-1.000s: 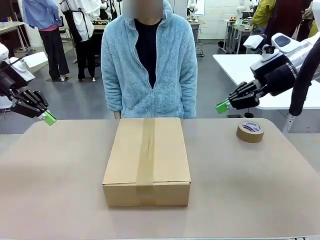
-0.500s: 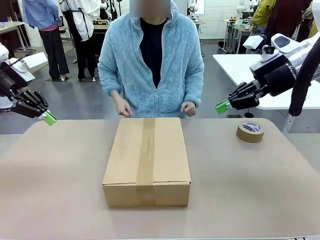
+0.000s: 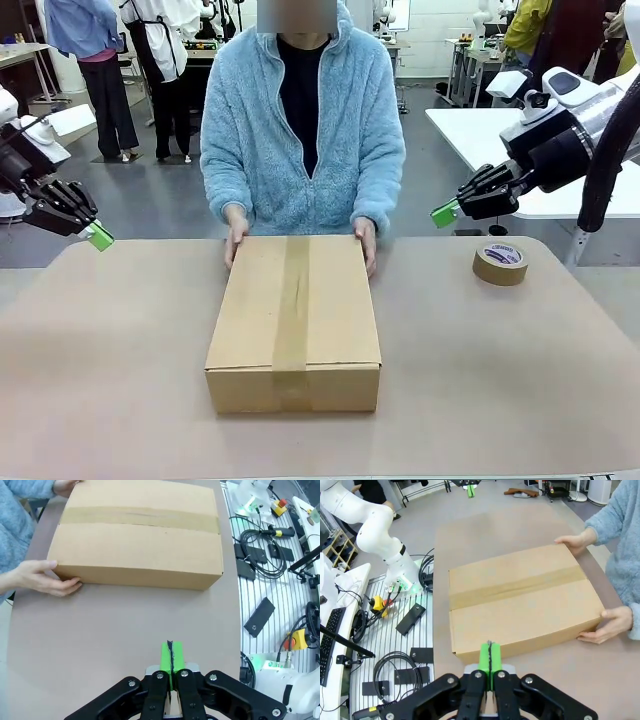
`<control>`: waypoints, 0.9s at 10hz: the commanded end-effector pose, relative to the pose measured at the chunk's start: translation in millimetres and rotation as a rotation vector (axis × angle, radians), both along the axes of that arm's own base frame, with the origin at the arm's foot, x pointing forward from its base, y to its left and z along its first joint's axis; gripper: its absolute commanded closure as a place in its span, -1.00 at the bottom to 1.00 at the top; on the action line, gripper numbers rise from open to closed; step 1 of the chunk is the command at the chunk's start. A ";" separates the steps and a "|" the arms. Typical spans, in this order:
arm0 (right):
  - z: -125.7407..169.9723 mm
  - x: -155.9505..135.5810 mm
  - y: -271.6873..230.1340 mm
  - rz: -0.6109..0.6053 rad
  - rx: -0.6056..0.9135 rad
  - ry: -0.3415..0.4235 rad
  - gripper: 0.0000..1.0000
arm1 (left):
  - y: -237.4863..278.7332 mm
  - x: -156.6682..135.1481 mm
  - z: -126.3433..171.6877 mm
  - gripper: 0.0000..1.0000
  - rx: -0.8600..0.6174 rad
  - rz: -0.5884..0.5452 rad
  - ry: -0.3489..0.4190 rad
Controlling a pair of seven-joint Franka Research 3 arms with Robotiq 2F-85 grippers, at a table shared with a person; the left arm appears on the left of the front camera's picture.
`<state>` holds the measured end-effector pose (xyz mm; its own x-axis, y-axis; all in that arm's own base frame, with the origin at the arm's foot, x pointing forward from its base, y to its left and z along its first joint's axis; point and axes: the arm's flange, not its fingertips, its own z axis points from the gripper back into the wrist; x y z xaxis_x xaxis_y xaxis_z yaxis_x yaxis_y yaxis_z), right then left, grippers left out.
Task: Wrap the clocks to prevent damage.
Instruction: After the human seals the box with tape, release both hands from the side flaps of the Package Box.
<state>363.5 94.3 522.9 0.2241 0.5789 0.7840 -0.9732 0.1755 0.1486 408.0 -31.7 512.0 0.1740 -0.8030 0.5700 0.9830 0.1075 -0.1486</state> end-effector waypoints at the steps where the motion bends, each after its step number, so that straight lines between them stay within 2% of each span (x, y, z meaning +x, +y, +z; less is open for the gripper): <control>1: -1.8 -13.1 -3.8 0.012 0.005 -0.016 -0.21 | 0.8 -5.2 0.6 -0.20 -0.012 0.012 -0.045; 2: -1.3 -15.2 -0.7 0.019 -0.013 -0.020 -0.21 | 2.5 -6.2 5.3 -0.20 -0.027 0.006 -0.056; 3: -1.6 -14.1 2.5 0.022 -0.034 -0.012 -1.00 | 3.6 -8.3 7.4 -1.00 -0.030 0.005 -0.058; 4: -2.5 -13.6 5.3 0.030 -0.044 -0.007 -0.30 | 5.2 -12.6 7.8 -0.25 -0.032 0.005 -0.056; 5: -3.0 -11.6 7.7 0.033 -0.054 0.002 -1.00 | 5.2 -11.6 9.3 -1.00 -0.030 -0.005 -0.047; 9: -4.9 -10.0 10.8 0.036 -0.091 0.025 -1.00 | 6.7 -9.9 8.1 -1.00 -0.042 -0.014 -0.029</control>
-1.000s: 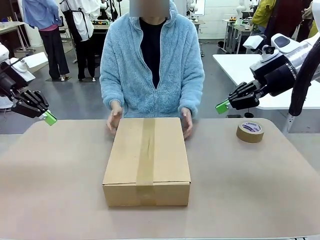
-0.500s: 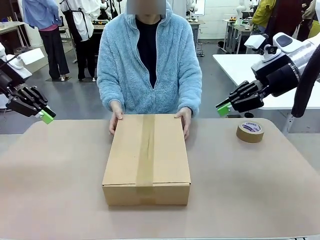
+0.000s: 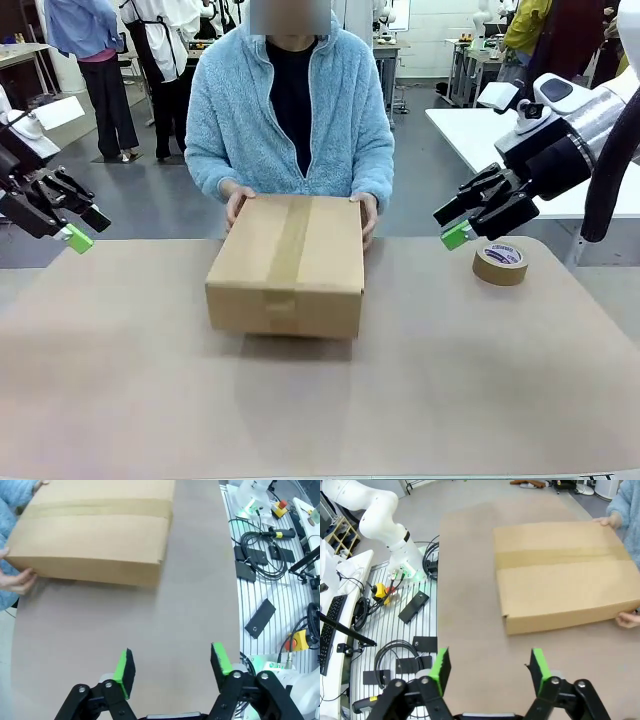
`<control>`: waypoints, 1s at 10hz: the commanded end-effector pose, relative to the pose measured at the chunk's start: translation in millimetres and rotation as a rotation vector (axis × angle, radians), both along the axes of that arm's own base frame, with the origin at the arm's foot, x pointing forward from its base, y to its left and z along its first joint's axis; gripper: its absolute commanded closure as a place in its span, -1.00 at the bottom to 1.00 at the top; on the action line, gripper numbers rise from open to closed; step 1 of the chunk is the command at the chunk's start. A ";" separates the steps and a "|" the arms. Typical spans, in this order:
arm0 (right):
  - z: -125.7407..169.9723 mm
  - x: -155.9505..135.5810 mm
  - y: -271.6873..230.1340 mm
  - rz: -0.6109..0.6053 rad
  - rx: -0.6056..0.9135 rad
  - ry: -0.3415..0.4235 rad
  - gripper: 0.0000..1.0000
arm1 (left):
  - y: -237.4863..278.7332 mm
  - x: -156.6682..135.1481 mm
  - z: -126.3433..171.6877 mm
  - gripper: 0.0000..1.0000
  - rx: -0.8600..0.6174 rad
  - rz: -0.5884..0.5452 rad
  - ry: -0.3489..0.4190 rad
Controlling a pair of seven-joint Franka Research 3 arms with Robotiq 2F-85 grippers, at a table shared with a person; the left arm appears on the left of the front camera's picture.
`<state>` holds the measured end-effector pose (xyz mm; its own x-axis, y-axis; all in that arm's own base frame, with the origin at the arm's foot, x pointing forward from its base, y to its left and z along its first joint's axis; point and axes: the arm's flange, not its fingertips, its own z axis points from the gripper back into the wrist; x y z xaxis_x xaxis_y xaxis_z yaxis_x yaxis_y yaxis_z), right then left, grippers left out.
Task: Wrap the clocks to prevent damage.
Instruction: After the human seals the box with tape, release both hands from the side flaps of the Package Box.
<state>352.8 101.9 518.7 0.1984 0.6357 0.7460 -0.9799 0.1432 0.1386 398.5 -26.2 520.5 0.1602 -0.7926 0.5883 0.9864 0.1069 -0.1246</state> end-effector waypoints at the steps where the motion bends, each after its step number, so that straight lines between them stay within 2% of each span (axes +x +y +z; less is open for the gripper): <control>1: -1.0 0.0 3.5 -0.007 -0.042 0.024 -1.00 | 0.7 -1.5 -1.6 -1.00 -0.025 -0.014 -0.001; 5: -2.6 -1.4 6.4 0.012 -0.044 0.029 -1.00 | 1.2 -1.8 -1.2 -1.00 -0.027 -0.015 0.001; 6: -3.1 -0.4 7.4 0.003 -0.063 0.010 -1.00 | 0.9 -1.9 -0.5 -1.00 0.006 0.004 -0.013; 7: -1.6 -1.3 2.7 0.013 -0.022 0.004 -1.00 | 0.7 -0.1 -0.6 -1.00 -0.002 0.000 0.003; 10: -1.6 -1.3 2.7 0.013 -0.022 0.004 -1.00 | 0.7 -0.1 -0.6 -1.00 -0.002 0.000 0.003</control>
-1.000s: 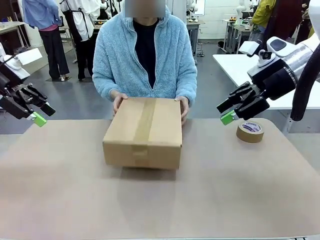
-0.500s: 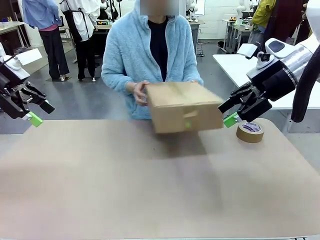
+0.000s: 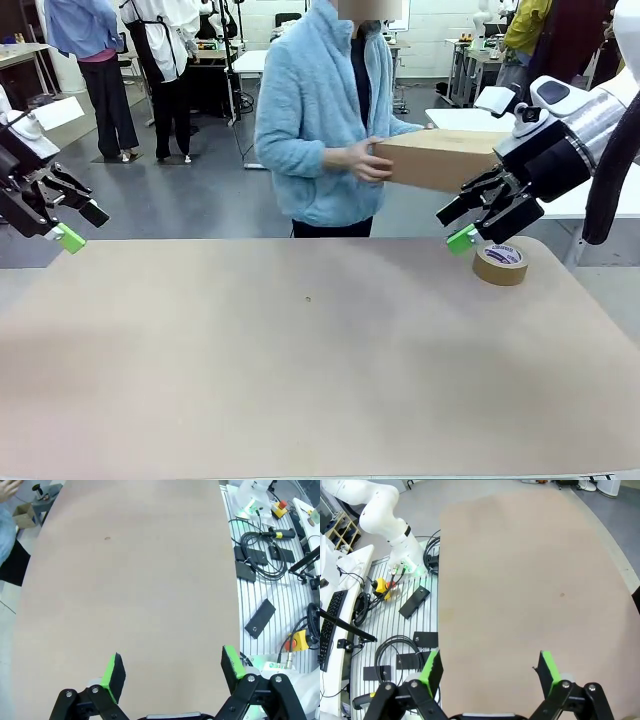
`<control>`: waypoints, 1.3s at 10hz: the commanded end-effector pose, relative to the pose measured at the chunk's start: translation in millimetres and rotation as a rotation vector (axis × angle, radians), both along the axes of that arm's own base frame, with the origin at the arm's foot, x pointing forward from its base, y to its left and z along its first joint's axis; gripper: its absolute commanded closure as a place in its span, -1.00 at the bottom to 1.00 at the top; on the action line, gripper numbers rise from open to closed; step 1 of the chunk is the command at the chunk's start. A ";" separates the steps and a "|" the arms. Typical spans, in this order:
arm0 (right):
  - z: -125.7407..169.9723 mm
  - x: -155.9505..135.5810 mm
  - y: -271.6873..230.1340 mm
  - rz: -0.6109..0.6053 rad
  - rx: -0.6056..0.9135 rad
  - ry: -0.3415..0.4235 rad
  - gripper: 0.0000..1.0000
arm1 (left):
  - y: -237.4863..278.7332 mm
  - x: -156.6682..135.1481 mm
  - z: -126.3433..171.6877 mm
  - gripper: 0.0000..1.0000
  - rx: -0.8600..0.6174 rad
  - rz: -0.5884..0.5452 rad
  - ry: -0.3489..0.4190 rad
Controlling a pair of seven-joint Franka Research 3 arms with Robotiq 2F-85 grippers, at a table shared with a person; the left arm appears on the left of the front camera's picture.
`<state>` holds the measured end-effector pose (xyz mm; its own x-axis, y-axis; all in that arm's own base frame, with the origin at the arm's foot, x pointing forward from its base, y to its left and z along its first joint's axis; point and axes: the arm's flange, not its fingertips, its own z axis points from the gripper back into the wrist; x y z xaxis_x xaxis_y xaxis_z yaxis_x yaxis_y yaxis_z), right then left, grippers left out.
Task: Wrap the clocks to prevent damage.
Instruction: After the human seals the box with tape, release both hands from the side flaps of the Package Box.
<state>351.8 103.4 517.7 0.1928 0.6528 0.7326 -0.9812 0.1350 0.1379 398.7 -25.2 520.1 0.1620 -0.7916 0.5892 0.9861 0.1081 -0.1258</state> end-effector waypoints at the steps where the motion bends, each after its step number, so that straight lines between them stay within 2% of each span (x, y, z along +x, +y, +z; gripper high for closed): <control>1: -0.6 -0.2 1.2 0.001 -0.002 0.002 -1.00 | -0.3 -0.3 -0.1 -1.00 -0.001 -0.002 0.002; 2: 0.0 0.0 0.0 0.000 0.000 0.000 -1.00 | 0.0 0.0 0.0 -1.00 0.000 0.000 0.000; 4: -5.5 18.6 -54.5 -0.016 0.325 0.031 -1.00 | 35.7 14.5 -7.7 -1.00 -0.261 0.055 0.069; 6: -15.1 29.6 -94.5 -0.093 0.508 0.018 -1.00 | 62.8 21.6 -14.8 -1.00 -0.431 0.111 0.083; 8: -35.8 35.7 -116.2 -0.138 0.583 0.029 -1.00 | 96.3 22.3 -25.6 -1.00 -0.618 0.217 0.031; 9: -42.8 38.3 -122.8 -0.168 0.600 0.030 -1.00 | 112.2 21.9 -27.3 -1.00 -0.646 0.269 -0.030; 11: -49.4 41.1 -130.6 -0.202 0.612 0.023 -1.00 | 139.1 19.0 -24.2 -1.00 -0.624 0.330 -0.174; 13: -48.9 41.5 -136.8 -0.224 0.625 0.008 -1.00 | 152.7 19.3 -22.9 -1.00 -0.608 0.361 -0.239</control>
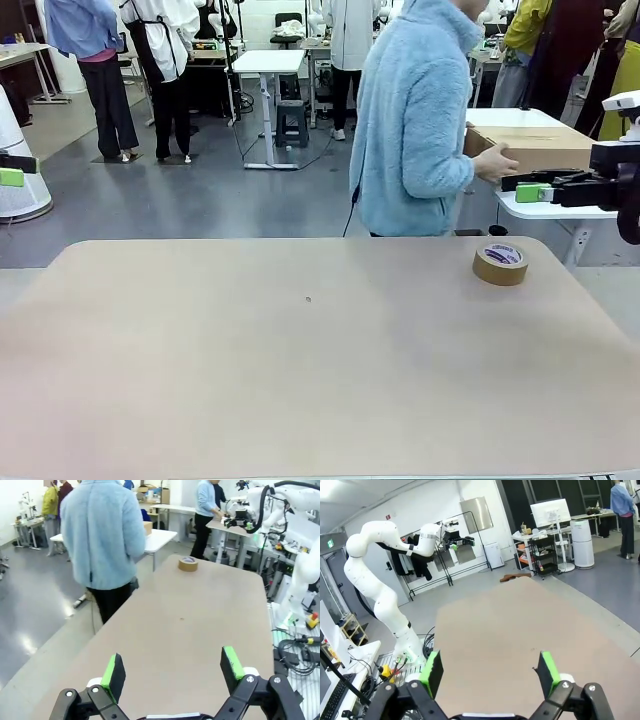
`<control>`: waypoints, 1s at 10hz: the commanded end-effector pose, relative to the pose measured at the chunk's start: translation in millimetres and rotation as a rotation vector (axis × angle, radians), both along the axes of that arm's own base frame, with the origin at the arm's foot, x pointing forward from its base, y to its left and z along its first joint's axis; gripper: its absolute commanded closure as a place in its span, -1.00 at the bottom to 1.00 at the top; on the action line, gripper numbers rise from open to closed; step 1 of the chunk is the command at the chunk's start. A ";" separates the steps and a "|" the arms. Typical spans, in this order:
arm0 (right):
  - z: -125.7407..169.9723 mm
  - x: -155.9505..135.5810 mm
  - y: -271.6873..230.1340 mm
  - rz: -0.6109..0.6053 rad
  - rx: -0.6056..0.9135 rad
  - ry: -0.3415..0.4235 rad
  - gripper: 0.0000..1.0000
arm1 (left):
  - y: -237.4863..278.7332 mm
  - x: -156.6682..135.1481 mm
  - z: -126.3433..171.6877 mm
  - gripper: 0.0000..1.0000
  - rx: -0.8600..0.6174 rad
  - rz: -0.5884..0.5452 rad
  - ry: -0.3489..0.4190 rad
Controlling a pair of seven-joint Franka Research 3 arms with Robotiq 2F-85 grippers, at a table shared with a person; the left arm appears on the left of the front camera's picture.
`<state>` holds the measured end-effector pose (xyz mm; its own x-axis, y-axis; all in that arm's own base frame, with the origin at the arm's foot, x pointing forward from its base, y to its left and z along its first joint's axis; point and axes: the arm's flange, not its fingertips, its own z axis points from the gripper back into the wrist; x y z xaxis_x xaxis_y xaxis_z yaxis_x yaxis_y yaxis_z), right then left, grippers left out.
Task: Wrap the clocks to prevent damage.
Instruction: After the human seals the box with tape, release both hands from the side flaps of the Package Box.
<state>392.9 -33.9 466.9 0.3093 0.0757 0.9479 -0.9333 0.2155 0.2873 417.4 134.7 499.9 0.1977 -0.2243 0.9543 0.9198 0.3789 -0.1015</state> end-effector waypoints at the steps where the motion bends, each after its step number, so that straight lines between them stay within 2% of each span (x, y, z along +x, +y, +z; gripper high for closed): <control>1: 3.4 -0.9 -1.5 -0.032 0.023 -0.039 -1.00 | -2.6 1.5 -3.6 -1.00 0.022 0.046 -0.047; 2: 4.7 -0.6 -2.6 -0.034 0.029 -0.039 -1.00 | -1.2 2.1 -4.6 -1.00 0.011 0.039 -0.043; 3: 6.7 3.1 -2.0 -0.064 0.014 -0.006 -1.00 | -2.2 3.5 -6.0 -1.00 0.015 0.009 -0.032; 4: 3.7 -0.6 -4.6 -0.019 0.005 -0.011 -1.00 | 5.2 1.5 -0.5 -1.00 0.021 0.028 -0.024; 10: 3.7 -0.6 -4.6 -0.019 0.005 -0.011 -1.00 | 5.2 1.5 -0.5 -1.00 0.021 0.028 -0.024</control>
